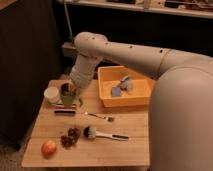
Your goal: Stack cups on top of each other
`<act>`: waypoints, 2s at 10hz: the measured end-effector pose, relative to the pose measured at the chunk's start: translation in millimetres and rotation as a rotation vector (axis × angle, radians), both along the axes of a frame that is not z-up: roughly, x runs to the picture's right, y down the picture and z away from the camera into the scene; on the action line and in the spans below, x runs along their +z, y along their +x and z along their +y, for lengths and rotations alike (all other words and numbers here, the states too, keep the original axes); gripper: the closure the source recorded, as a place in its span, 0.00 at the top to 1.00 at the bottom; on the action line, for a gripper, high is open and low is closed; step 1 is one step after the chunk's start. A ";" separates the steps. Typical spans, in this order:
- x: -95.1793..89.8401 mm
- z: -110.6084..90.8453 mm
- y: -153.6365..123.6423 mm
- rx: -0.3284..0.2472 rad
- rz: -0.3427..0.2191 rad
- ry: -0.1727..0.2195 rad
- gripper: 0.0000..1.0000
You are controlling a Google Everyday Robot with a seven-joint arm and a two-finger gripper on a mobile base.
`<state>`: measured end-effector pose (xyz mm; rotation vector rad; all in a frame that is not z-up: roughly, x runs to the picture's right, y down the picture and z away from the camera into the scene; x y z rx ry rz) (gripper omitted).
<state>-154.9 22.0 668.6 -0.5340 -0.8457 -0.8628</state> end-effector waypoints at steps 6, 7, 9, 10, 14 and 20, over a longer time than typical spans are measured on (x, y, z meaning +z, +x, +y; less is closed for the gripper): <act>62.7 -48.5 1.2 0.198 -0.077 0.118 0.00; 63.0 -48.2 1.3 0.198 -0.077 0.118 0.00; 62.9 -48.4 1.4 0.198 -0.077 0.118 0.00; 62.9 -48.5 1.4 0.198 -0.077 0.118 0.00; 62.1 -53.6 1.8 0.187 -0.082 0.141 0.00; 48.8 -93.2 -40.7 0.018 -0.290 0.234 0.00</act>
